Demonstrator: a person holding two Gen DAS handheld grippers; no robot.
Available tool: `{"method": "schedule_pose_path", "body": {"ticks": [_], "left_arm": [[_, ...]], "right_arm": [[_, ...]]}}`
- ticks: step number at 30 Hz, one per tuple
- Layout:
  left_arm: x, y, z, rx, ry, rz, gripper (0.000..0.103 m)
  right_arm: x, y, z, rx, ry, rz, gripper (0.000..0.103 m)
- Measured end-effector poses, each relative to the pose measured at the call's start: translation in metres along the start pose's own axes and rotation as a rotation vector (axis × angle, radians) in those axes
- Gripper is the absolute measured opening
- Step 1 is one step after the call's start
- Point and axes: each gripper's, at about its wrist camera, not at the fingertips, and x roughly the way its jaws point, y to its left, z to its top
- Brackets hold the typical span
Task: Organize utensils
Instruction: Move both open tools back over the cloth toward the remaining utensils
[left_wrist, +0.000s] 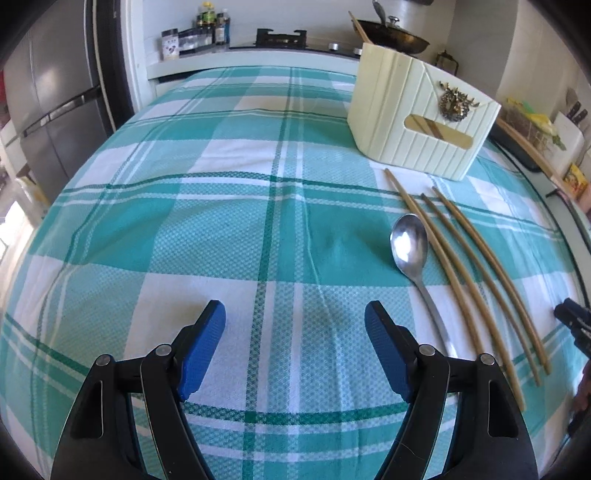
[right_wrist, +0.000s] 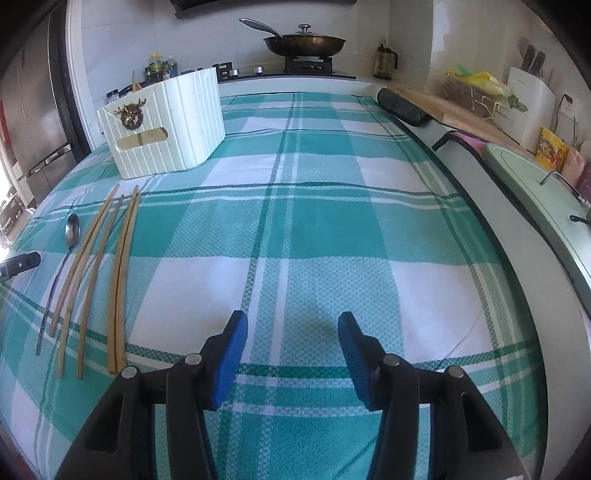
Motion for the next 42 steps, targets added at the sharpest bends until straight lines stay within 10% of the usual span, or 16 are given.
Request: {"method": "schedule_pose_path", "body": {"ticks": [12, 38, 42], "left_arm": [[0.006, -0.006, -0.004, 0.034, -0.008, 0.059, 0.098], [0.0, -0.007, -0.004, 0.023, -0.03, 0.045, 0.1], [-0.013, -0.019, -0.006, -0.037, -0.04, -0.045, 0.1]], "right_arm": [[0.007, 0.004, 0.001, 0.016, 0.002, -0.027, 0.054], [0.008, 0.005, 0.001, 0.013, 0.001, -0.029, 0.054], [0.008, 0.005, 0.001, 0.013, 0.001, -0.029, 0.054]]}}
